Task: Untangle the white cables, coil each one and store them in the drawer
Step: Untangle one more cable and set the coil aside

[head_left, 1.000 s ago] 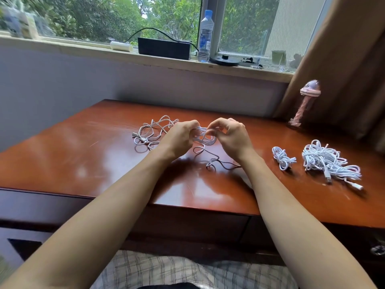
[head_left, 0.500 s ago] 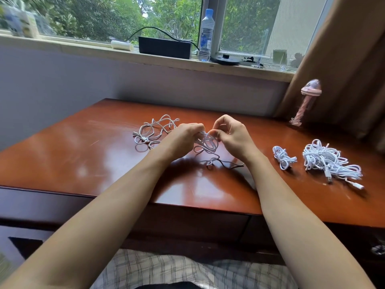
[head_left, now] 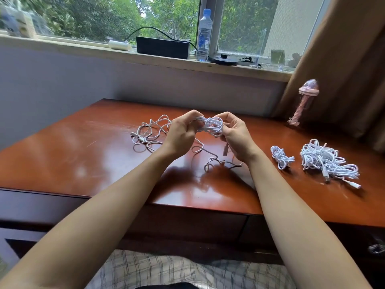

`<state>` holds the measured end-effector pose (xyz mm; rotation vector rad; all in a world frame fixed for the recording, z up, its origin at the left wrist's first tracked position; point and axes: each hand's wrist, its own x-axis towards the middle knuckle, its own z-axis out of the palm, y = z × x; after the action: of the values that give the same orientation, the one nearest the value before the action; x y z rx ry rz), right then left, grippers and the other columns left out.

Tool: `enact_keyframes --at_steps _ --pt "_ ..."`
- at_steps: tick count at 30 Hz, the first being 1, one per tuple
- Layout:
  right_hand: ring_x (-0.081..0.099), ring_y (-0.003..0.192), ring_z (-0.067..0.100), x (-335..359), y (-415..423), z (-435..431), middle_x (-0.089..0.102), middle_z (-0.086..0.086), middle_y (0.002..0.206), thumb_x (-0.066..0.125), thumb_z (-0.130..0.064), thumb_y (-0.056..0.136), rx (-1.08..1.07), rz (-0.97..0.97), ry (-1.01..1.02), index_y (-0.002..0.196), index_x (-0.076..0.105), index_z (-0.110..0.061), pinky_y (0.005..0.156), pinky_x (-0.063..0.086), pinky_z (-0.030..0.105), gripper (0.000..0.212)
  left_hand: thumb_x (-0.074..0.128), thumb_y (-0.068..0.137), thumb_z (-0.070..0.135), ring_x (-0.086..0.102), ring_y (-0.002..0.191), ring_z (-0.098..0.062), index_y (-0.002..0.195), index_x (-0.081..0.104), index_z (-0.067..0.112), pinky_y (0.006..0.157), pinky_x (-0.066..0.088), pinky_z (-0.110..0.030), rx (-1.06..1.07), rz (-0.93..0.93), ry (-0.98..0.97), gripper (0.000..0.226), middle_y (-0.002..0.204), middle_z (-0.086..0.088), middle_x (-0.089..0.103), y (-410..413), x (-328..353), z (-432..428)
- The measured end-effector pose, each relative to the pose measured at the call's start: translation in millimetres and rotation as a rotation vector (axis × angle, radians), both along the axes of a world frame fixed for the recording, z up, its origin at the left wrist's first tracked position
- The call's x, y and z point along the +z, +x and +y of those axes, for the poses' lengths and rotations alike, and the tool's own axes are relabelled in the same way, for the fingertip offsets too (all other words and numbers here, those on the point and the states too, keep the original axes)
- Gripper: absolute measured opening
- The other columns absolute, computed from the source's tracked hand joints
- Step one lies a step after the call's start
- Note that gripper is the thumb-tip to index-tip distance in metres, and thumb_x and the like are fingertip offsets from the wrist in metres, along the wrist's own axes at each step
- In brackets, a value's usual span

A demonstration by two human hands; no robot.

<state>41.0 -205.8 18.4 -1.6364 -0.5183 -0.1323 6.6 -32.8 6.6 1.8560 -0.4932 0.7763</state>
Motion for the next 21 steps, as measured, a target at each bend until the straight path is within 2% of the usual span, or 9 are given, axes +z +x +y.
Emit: enact_keyframes --at_steps 3,5,7,12,17,19,21 --pt "0.046 0.055 0.011 2.1 -4.0 2.9 0.070 0.007 0.070 0.062 0.005 0.092 0.044 0.023 0.039 0.094 0.064 -0.012 0.050 0.032 0.021 0.017 0.052 0.094 -0.005 0.043 0.053 0.000 0.088 0.063 0.005 0.054 0.036 -0.016 -0.036 0.046 -0.102 0.017 0.058 0.017 0.056 1.1 0.5 -1.2" --pt "0.042 0.053 0.010 1.8 -4.4 4.1 0.071 0.007 0.069 0.065 0.000 0.094 0.079 0.037 0.069 0.099 0.064 -0.007 0.048 0.030 0.019 0.009 0.052 0.093 0.007 0.041 0.053 -0.003 0.086 0.063 0.013 0.054 0.036 -0.022 -0.020 0.053 -0.140 0.015 0.056 0.016 0.054 3.0 0.4 -0.6" --pt "0.039 0.053 0.011 0.0 -3.8 4.4 0.071 0.007 0.072 0.067 -0.006 0.095 0.099 0.036 0.083 0.100 0.064 -0.005 0.047 0.028 0.020 0.005 0.053 0.094 0.009 0.043 0.053 -0.006 0.086 0.065 0.015 0.054 0.037 -0.025 0.008 0.062 -0.177 0.016 0.055 0.014 0.054 3.7 0.8 -0.6" --pt "0.038 0.052 0.011 -3.5 -5.1 8.0 0.072 0.013 0.080 0.069 -0.017 0.096 0.093 0.030 0.043 0.105 0.067 0.000 0.045 0.030 0.020 0.019 0.056 0.096 0.005 0.045 0.050 -0.006 0.085 0.067 0.012 0.053 0.039 -0.024 0.063 0.122 -0.279 0.017 0.053 0.011 0.055 4.9 2.3 -2.0" --pt "0.047 0.051 0.010 -5.4 -8.1 12.0 0.072 0.013 0.080 0.067 -0.012 0.097 0.082 0.022 0.009 0.110 0.067 0.007 0.048 0.036 0.018 0.023 0.059 0.092 0.017 0.055 0.055 -0.005 0.080 0.069 0.021 0.061 0.045 -0.027 0.142 0.167 -0.362 0.016 0.064 0.008 0.066 8.9 2.0 1.6" --pt "0.049 0.051 0.010 -6.1 -7.8 12.3 0.072 0.009 0.078 0.067 -0.013 0.097 0.073 0.016 -0.016 0.108 0.068 0.006 0.046 0.036 0.019 0.022 0.060 0.093 0.017 0.058 0.057 -0.009 0.081 0.070 0.021 0.060 0.048 -0.030 0.194 0.167 -0.336 0.016 0.067 0.004 0.069 8.7 1.5 1.5" --pt "0.047 0.048 0.011 -6.9 -7.8 12.1 0.072 0.007 0.075 0.067 -0.015 0.097 0.073 0.026 -0.037 0.107 0.069 0.005 0.041 0.033 0.021 0.022 0.061 0.093 0.020 0.065 0.065 -0.018 0.081 0.071 0.020 0.066 0.055 -0.036 0.243 0.167 -0.304 0.016 0.072 0.001 0.072 9.5 0.5 2.0"
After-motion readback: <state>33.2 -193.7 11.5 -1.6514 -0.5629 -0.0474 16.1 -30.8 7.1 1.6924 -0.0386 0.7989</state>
